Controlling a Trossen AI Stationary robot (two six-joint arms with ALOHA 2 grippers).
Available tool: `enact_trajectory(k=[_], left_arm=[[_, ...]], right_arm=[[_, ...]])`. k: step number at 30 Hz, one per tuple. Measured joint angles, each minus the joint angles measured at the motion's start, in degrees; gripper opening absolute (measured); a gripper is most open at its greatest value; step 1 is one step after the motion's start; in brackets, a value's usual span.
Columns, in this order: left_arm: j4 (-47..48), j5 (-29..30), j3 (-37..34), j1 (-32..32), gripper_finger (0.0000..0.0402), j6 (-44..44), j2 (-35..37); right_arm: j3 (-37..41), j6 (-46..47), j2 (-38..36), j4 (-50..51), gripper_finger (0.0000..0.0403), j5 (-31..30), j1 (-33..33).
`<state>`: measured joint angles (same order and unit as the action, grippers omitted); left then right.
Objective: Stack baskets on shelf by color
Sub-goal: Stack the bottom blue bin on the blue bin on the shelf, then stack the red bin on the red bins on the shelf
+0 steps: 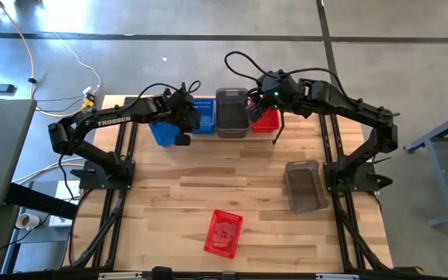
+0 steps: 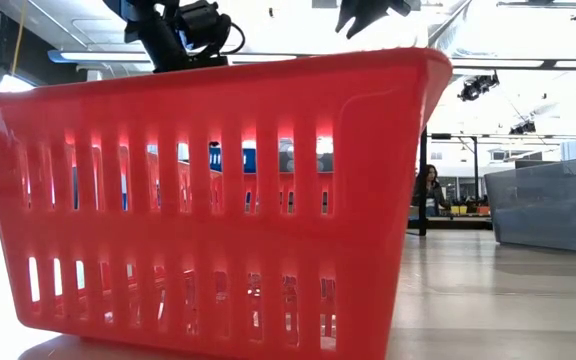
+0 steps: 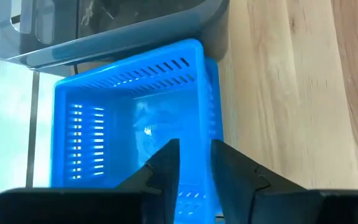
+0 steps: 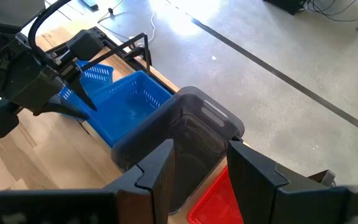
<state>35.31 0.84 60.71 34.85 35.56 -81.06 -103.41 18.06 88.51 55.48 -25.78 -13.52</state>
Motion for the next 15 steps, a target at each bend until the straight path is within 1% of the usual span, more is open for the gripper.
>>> enact_trajectory(k=[5,8,11,15], left_arm=[[0.2,0.5,0.2,0.0,0.0111,-3.3,0.4],[3.0,1.0,1.8,0.0,0.0123,-4.4,0.4],[5.5,1.3,3.5,-0.1,0.0128,-5.3,0.4],[8.4,1.2,5.8,-1.1,0.0126,-9.1,0.6]], right_arm=[[0.0,0.1,0.0,0.0,0.0133,1.2,0.0],[0.0,0.0,-0.1,0.0,0.0133,3.3,0.0],[0.0,0.1,-0.4,0.3,0.0133,5.5,0.0],[0.0,1.3,-1.1,4.4,0.0133,8.1,0.4]])
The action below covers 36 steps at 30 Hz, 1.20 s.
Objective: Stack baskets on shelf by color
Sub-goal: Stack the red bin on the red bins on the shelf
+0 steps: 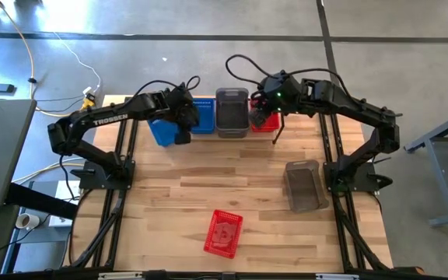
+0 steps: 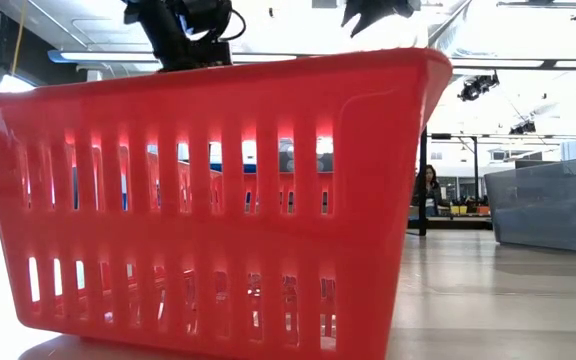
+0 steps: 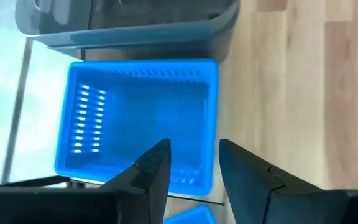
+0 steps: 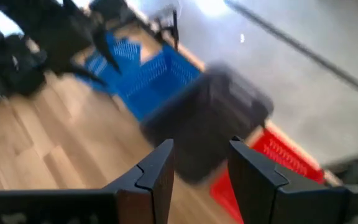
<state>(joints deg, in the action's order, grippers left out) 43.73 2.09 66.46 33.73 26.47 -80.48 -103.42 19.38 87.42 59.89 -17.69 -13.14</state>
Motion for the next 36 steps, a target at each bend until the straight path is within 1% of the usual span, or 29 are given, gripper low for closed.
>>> enact_trajectory(k=[3,8,11,14,20,25,31,36], left_arm=[[0.8,-1.8,0.4,-0.8,0.0125,-3.4,1.1],[3.3,-7.6,0.4,-1.6,0.0126,-12.2,4.6],[4.4,-7.4,0.4,-2.8,0.0126,-15.6,6.7],[4.6,-7.2,-0.3,-4.5,0.0126,-17.9,9.2],[2.5,-6.5,-5.7,-8.1,0.0127,-23.7,15.5],[-0.8,-6.4,-10.0,-10.9,0.0127,-30.0,19.8],[-1.6,-5.7,-11.3,-15.0,0.0127,-35.3,22.2],[-1.6,-5.8,-11.3,-19.5,0.0127,-39.3,23.2]], right_arm=[[0.2,1.1,0.0,5.4,0.0133,0.1,0.6],[4.0,6.0,-0.1,11.3,0.0133,0.0,2.4],[6.9,8.3,-0.1,13.7,0.0133,0.6,3.9],[10.1,10.5,-0.1,15.3,0.0133,2.7,5.9],[17.0,15.2,-2.6,16.2,0.0133,6.9,10.6],[23.1,22.2,-6.5,15.2,0.0133,8.9,14.5],[29.2,31.1,-11.3,14.6,0.0133,10.3,19.6],[32.9,38.0,-14.6,14.4,0.0133,14.3,23.6]])
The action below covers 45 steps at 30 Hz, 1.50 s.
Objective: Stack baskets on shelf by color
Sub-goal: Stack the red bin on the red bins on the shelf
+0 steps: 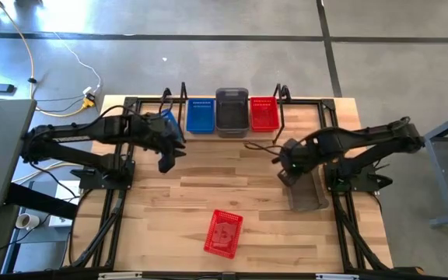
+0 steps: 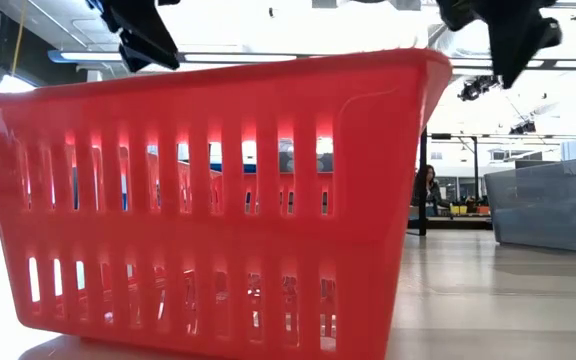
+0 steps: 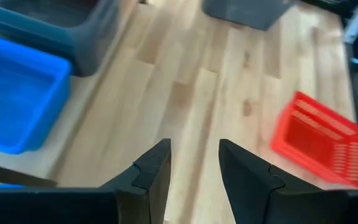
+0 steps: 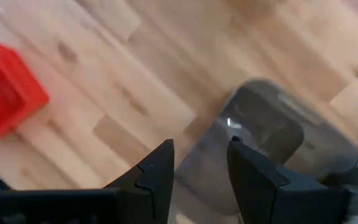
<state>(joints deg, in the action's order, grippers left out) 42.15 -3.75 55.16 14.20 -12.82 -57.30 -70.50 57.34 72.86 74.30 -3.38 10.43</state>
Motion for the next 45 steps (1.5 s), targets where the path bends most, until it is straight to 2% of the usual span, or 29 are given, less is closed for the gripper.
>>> enact_trajectory(k=[10,15,23,30,38,45], left_arm=[[-0.8,0.5,0.0,-12.8,0.0127,-8.2,-0.9],[-5.1,4.5,-0.1,-20.0,0.0127,-10.9,-1.4],[-14.0,11.5,-0.1,-28.7,0.0126,-11.1,-4.2],[-18.4,12.4,0.6,-31.9,0.0126,-14.9,-9.1],[-17.8,13.7,5.1,-32.6,0.0126,-22.2,-15.7],[-16.3,14.1,6.3,-32.6,0.0126,-28.4,-20.0]], right_arm=[[2.0,13.3,-1.3,-1.4,0.0133,0.6,8.5],[2.0,17.2,-1.3,-2.8,0.0133,0.3,11.6],[2.0,21.7,-1.2,-6.5,0.0133,-3.7,13.7],[2.0,21.1,-1.2,-12.6,0.0133,-4.9,13.7],[2.0,19.0,-1.2,-15.6,0.0133,-5.5,13.7],[2.0,14.6,-1.2,-17.5,0.0133,-5.8,13.7]])
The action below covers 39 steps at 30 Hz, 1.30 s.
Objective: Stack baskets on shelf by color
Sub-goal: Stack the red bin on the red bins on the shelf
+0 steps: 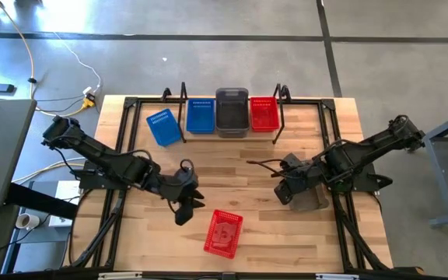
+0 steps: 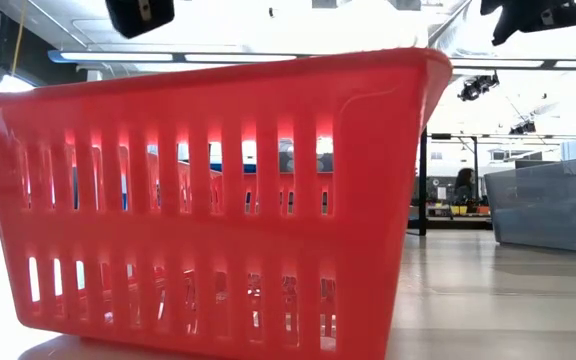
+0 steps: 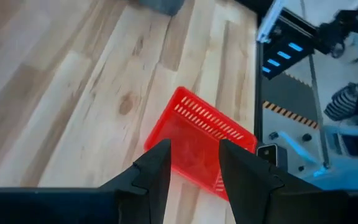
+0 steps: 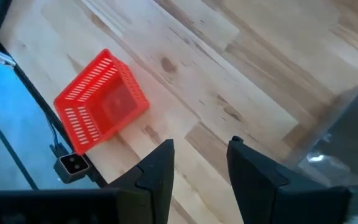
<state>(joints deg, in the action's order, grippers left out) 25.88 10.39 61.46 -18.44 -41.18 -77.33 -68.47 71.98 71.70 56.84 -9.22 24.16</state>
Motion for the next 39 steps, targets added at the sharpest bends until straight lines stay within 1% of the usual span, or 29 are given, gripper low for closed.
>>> enact_trajectory(k=[3,6,11,18,21,23,27,29,33,36,39], left_arm=[[0.9,-0.1,0.0,-0.3,0.0126,-3.7,-1.2],[0.9,-0.7,0.0,-1.5,0.0126,-3.4,-2.5],[-3.7,-1.3,0.0,-4.8,0.0126,1.2,-5.0],[-12.8,-1.3,0.0,-8.1,0.0126,12.7,-10.0],[-13.2,-0.3,0.0,-8.7,0.0126,14.0,-12.0],[-12.9,0.9,0.1,-8.8,0.0126,10.4,-13.0],[-9.9,2.3,0.1,-8.0,0.0126,-1.9,-14.9],[-9.5,2.2,0.1,-7.6,0.0126,-7.1,-15.7],[-9.4,0.4,0.1,-7.1,0.0126,-16.9,-17.2],[-9.4,-0.1,0.1,-7.1,0.0126,-21.5,-18.1],[-9.4,-0.1,0.1,-7.1,0.0126,-24.2,-18.8]], right_arm=[[0.0,-2.7,0.0,-2.1,0.0133,-1.1,0.0],[0.0,-5.7,0.0,-3.8,0.0133,-2.8,0.0],[0.0,-8.4,0.0,-3.8,0.0133,-5.1,-0.4],[0.0,-9.5,0.0,-3.3,0.0133,-5.4,-1.9],[0.0,-9.5,0.0,-3.2,0.0133,-5.4,-2.4],[0.0,-9.5,0.0,-3.1,0.0133,-5.2,-2.4],[0.0,-9.1,0.0,-3.2,0.0133,-5.1,-2.4],[0.0,-9.1,0.0,-3.1,0.0133,-5.1,-2.4],[0.0,-9.0,0.0,-3.1,0.0133,-5.1,-2.4],[0.0,-9.0,0.0,-3.2,0.0133,-5.1,-2.4],[0.0,-9.0,0.0,-3.1,0.0133,-5.0,-2.4]])
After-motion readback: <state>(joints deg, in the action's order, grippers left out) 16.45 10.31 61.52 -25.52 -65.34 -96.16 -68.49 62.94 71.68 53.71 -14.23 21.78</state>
